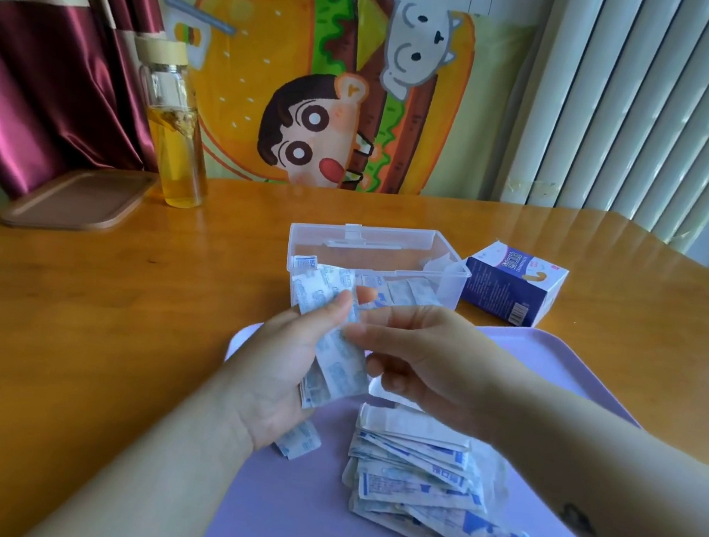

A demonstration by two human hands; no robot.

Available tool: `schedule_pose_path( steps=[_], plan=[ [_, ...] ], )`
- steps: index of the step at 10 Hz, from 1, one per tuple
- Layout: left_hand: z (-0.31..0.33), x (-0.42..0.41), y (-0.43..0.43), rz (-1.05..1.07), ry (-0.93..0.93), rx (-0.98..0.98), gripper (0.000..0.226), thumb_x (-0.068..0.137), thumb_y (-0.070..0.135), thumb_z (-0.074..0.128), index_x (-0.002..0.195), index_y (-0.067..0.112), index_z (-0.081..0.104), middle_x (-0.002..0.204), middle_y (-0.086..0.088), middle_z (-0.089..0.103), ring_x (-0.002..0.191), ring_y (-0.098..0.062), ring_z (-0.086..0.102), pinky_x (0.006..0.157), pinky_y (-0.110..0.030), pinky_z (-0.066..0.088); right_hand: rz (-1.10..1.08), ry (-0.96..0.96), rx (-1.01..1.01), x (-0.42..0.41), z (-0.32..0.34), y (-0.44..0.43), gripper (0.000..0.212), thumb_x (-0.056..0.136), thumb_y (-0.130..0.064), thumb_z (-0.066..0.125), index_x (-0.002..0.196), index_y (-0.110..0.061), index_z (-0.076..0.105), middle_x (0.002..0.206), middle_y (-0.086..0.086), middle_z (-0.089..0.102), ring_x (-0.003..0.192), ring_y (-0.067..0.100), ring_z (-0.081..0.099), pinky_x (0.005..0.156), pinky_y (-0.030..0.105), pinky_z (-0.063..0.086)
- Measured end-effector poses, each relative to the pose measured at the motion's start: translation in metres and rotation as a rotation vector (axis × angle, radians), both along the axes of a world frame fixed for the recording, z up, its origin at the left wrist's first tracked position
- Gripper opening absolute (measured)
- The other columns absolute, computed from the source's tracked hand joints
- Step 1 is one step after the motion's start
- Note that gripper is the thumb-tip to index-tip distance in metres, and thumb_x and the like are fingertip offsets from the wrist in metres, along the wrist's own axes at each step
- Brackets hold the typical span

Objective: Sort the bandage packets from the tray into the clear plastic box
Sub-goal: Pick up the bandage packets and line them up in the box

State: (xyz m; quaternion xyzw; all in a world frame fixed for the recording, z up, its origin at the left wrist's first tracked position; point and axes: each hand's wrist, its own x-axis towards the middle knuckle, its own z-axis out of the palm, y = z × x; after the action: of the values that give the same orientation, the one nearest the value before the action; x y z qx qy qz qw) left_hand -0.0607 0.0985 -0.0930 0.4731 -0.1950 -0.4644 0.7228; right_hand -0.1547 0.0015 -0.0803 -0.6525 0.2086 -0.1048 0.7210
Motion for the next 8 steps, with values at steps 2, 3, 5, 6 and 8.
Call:
schedule_pose_path(
  steps=[2, 3, 5, 6, 8],
  plan=[
    [-0.011, 0.016, -0.007, 0.119, 0.093, 0.036, 0.023, 0.096, 0.023, 0.049, 0.085, 0.021, 0.068, 0.077, 0.001, 0.065, 0.066, -0.012, 0.061, 0.059, -0.028, 0.044, 0.003, 0.330, -1.193, -0.011, 0.004, -0.041, 0.013, 0.084, -0.027, 0.067, 0.095, -0.024, 0.073, 0.085, -0.011, 0.071, 0.066, -0.003, 0.059, 0.060, 0.007, 0.043],
    [-0.007, 0.020, -0.006, 0.193, 0.215, 0.063, 0.018, 0.096, 0.021, 0.048, 0.084, 0.020, 0.062, 0.070, 0.002, 0.067, 0.067, -0.008, 0.061, 0.062, -0.027, 0.042, 0.253, 0.579, -1.234, -0.019, -0.003, -0.045, 0.030, 0.075, -0.044, 0.072, 0.100, -0.029, 0.068, 0.091, -0.012, 0.068, 0.076, 0.003, 0.059, 0.067, 0.014, 0.044],
    [-0.006, 0.020, -0.005, 0.206, 0.192, 0.088, 0.016, 0.097, 0.021, 0.045, 0.084, 0.020, 0.053, 0.065, 0.003, 0.052, 0.054, -0.008, 0.045, 0.055, -0.024, 0.032, 0.139, 0.509, -1.371, -0.017, -0.012, -0.042, 0.023, 0.084, -0.033, 0.060, 0.092, -0.015, 0.072, 0.091, 0.000, 0.072, 0.085, 0.019, 0.064, 0.075, 0.027, 0.051],
    [-0.009, 0.022, -0.005, 0.222, 0.207, 0.106, 0.016, 0.098, 0.021, 0.045, 0.086, 0.018, 0.055, 0.057, 0.005, 0.046, 0.054, -0.009, 0.039, 0.054, -0.023, 0.031, 0.043, 0.481, -1.301, -0.016, -0.009, -0.049, 0.017, 0.088, -0.025, 0.059, 0.090, -0.017, 0.074, 0.081, -0.004, 0.071, 0.079, 0.018, 0.065, 0.069, 0.022, 0.051],
    [-0.013, 0.023, -0.008, 0.229, 0.376, 0.014, 0.012, 0.096, 0.018, 0.049, 0.089, 0.010, 0.054, 0.051, 0.003, 0.040, 0.048, -0.009, 0.041, 0.060, -0.023, 0.049, -0.059, 0.390, -0.827, -0.015, -0.008, -0.051, 0.015, 0.079, -0.035, 0.072, 0.091, -0.028, 0.067, 0.071, -0.009, 0.069, 0.063, 0.006, 0.060, 0.055, 0.014, 0.044]
  ],
)
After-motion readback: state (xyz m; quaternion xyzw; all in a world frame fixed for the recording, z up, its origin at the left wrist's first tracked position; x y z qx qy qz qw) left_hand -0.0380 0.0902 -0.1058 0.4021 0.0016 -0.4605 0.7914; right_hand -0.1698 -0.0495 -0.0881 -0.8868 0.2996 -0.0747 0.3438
